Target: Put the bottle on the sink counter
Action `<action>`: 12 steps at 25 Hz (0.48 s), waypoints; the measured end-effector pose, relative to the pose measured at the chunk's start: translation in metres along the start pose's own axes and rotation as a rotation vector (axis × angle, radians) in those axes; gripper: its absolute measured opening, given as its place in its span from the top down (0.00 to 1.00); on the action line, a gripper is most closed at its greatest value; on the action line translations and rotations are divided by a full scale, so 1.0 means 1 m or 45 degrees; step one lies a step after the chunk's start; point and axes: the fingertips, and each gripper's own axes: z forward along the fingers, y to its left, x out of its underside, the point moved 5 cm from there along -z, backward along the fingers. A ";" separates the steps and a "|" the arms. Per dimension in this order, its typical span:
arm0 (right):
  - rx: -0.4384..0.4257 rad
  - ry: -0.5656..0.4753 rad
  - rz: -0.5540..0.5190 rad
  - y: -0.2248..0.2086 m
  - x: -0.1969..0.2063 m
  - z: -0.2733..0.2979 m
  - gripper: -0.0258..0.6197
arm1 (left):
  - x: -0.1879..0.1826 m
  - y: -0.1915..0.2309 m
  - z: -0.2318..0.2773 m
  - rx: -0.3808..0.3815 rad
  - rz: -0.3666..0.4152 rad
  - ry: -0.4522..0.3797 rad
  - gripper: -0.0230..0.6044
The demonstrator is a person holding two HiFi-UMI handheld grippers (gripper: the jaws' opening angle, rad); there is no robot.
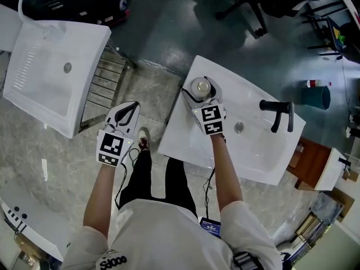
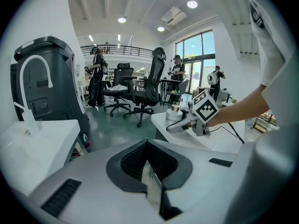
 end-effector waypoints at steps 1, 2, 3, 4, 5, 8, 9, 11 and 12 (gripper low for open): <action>0.004 0.001 0.006 -0.001 0.002 -0.002 0.39 | 0.000 0.000 0.000 0.001 0.002 -0.002 0.96; 0.008 0.006 0.010 -0.002 0.004 -0.004 0.38 | -0.001 -0.001 -0.001 0.001 0.004 -0.003 0.96; 0.013 0.014 0.012 -0.003 0.007 -0.006 0.38 | -0.002 -0.002 -0.001 0.002 0.007 -0.005 0.96; 0.017 0.022 0.012 -0.004 0.009 -0.009 0.38 | -0.002 -0.002 -0.002 0.003 0.009 -0.007 0.96; 0.021 0.026 0.012 -0.005 0.011 -0.011 0.38 | -0.003 -0.003 -0.003 0.004 0.011 -0.010 0.96; 0.036 0.023 0.020 -0.007 0.010 -0.018 0.38 | -0.007 -0.003 -0.005 0.005 0.025 -0.016 0.96; 0.043 0.020 0.029 -0.007 0.011 -0.021 0.38 | -0.008 -0.004 -0.006 0.005 0.029 -0.019 0.96; 0.053 0.022 0.039 -0.007 0.013 -0.030 0.38 | -0.009 -0.007 -0.009 0.006 0.031 -0.026 0.96; 0.059 0.025 0.037 -0.007 0.014 -0.034 0.38 | -0.010 -0.008 -0.011 0.007 0.032 -0.030 0.96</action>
